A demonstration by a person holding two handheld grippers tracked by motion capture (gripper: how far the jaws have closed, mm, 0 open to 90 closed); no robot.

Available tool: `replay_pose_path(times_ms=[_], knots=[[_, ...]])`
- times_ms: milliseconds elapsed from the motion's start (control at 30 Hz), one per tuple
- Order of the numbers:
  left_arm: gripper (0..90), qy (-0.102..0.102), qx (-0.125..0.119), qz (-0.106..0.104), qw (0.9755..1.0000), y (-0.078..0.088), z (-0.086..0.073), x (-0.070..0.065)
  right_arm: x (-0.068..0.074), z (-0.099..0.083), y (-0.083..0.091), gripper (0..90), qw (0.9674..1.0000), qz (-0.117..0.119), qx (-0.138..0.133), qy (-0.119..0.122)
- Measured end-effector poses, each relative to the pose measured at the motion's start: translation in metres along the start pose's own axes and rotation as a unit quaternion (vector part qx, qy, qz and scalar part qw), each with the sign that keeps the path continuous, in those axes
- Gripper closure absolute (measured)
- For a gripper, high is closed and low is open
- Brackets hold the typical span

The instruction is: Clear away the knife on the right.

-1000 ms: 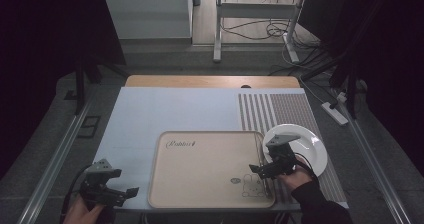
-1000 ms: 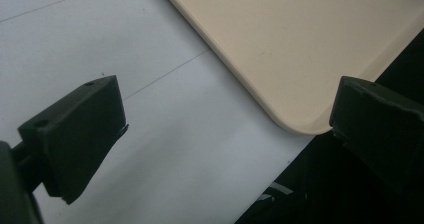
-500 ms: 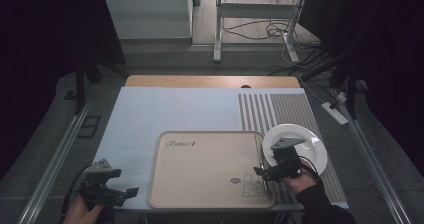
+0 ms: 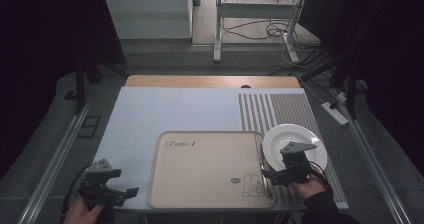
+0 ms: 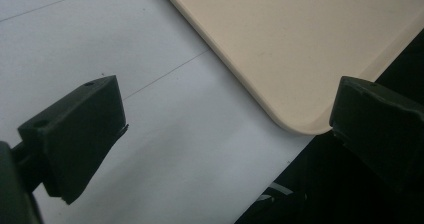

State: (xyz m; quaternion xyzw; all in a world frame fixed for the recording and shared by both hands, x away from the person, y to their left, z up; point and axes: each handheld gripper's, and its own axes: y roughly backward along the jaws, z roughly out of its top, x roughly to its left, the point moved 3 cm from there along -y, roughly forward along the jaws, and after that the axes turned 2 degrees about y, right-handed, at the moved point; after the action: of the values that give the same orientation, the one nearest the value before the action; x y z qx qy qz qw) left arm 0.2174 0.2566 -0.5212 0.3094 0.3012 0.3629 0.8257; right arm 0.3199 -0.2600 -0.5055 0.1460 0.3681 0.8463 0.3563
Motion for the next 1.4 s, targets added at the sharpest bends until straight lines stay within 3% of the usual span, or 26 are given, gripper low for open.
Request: replay_pose_path(times_ms=[367, 933, 1400], knots=[[1.5, 0.000, 0.000, 0.000, 1.0000, 0.000, 0.000, 0.000, 0.000, -0.012, 0.016, 0.0, 0.9997, -0.016, -0.014, -0.015], [1.4, 0.004, -0.003, -0.004, 1.0000, 0.001, 0.000, 0.001, -0.001, -0.037, 0.035, 0.0, 0.9982, -0.044, -0.005, -0.040], [1.4, 0.004, -0.003, -0.004, 1.0000, 0.001, 0.000, 0.001, -0.003, -0.045, 0.049, 0.0, 0.9962, -0.062, -0.013, -0.060]])
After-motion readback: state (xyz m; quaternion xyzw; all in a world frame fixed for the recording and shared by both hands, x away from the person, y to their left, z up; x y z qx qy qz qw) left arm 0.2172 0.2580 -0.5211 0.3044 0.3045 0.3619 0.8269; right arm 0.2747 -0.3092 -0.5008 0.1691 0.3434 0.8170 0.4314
